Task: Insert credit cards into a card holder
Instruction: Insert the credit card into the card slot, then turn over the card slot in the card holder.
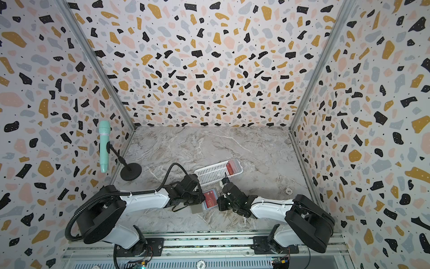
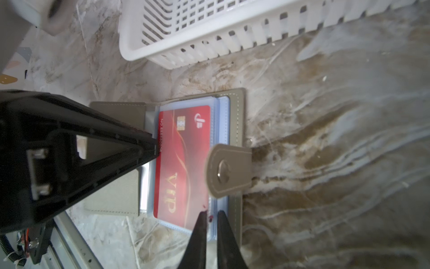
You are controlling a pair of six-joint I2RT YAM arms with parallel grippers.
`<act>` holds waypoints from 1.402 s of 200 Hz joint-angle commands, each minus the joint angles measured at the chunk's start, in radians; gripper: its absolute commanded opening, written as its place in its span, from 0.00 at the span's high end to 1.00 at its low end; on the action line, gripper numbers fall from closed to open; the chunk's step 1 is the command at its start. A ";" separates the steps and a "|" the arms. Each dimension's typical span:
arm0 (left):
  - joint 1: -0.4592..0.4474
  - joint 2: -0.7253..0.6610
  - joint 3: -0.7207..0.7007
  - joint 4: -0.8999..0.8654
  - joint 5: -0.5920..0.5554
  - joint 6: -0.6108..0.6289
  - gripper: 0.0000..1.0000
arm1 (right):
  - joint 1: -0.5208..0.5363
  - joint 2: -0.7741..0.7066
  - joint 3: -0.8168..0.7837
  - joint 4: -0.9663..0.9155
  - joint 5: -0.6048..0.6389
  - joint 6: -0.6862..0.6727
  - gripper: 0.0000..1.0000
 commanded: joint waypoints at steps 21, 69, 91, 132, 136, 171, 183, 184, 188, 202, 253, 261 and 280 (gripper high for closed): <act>-0.006 0.031 0.024 -0.036 -0.022 0.039 0.81 | 0.004 0.001 0.027 0.035 -0.024 -0.011 0.85; -0.005 0.041 0.019 -0.036 -0.023 0.042 0.87 | 0.002 0.001 0.017 0.069 -0.051 -0.011 0.80; -0.005 0.045 0.019 -0.036 -0.023 0.046 0.88 | 0.002 0.004 0.018 0.071 -0.057 -0.013 0.79; -0.006 0.050 0.019 -0.034 -0.020 0.047 0.90 | -0.002 0.016 0.021 0.051 -0.054 -0.014 0.76; -0.006 0.051 0.019 -0.034 -0.019 0.047 0.90 | -0.002 0.017 0.021 0.053 -0.058 -0.014 0.76; -0.006 0.057 0.019 -0.034 -0.017 0.048 0.93 | -0.002 0.033 0.024 0.045 -0.055 -0.013 0.76; -0.006 0.058 0.021 -0.034 -0.016 0.048 0.93 | -0.002 0.038 0.029 0.037 -0.051 -0.013 0.75; -0.005 0.058 0.020 -0.034 -0.016 0.049 0.93 | -0.002 0.037 0.028 0.037 -0.050 -0.013 0.75; -0.005 0.059 0.021 -0.034 -0.016 0.050 0.93 | -0.003 0.037 0.027 0.037 -0.049 -0.013 0.75; -0.006 0.062 0.019 -0.035 -0.015 0.049 0.94 | -0.003 0.036 0.028 0.034 -0.044 -0.015 0.74; -0.005 0.026 0.031 -0.052 -0.028 0.051 0.90 | -0.003 0.039 0.028 0.029 -0.037 -0.013 0.75; -0.006 0.016 0.034 -0.058 -0.030 0.051 0.88 | -0.002 0.042 0.026 0.033 -0.038 -0.011 0.75; -0.006 -0.005 0.035 -0.064 -0.030 0.047 0.85 | -0.002 0.043 0.024 0.036 -0.038 -0.009 0.75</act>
